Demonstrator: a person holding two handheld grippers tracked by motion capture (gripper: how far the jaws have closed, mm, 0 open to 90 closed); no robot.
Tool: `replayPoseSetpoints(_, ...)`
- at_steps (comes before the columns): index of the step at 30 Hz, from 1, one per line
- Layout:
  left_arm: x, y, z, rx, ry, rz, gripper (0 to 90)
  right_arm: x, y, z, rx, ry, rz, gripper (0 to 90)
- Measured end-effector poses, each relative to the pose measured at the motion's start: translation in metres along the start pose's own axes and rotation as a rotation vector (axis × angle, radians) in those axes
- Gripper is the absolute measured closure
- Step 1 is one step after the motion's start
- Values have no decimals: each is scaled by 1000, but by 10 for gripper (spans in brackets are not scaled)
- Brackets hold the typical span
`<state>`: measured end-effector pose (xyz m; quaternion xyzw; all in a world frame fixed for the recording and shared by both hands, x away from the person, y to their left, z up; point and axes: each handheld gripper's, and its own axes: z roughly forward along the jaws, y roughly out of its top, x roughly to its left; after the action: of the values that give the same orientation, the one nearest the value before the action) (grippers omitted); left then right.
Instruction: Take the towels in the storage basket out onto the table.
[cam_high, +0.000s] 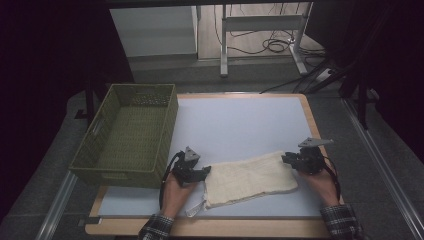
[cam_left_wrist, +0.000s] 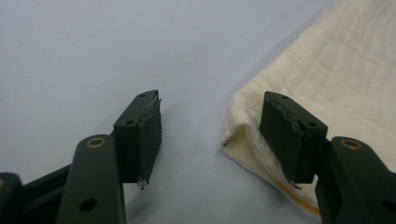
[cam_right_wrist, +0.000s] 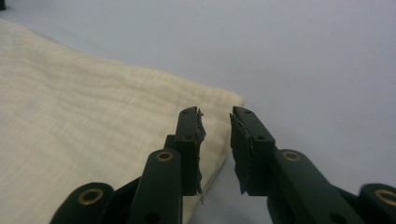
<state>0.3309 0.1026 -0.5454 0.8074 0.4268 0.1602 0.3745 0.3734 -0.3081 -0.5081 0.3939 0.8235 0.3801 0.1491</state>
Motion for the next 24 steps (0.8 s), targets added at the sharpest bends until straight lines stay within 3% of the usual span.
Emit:
replayPoseSetpoints(8,1,0,0,2,-1,-9,345,13,-10,-15,-4,37,-2,612)
replayPoseSetpoints(11,1,0,0,2,-1,-9,345,20,-10,-20,-3,22,-5,565)
replayPoseSetpoints(13,1,0,0,2,0,-9,345,25,-8,-23,-16,47,0,554)
replayPoseSetpoints(20,1,0,0,4,0,-9,342,49,-4,-20,-17,93,-38,547)
replayPoseSetpoints(24,1,0,0,2,-1,-10,341,70,-2,-11,4,140,-90,563)
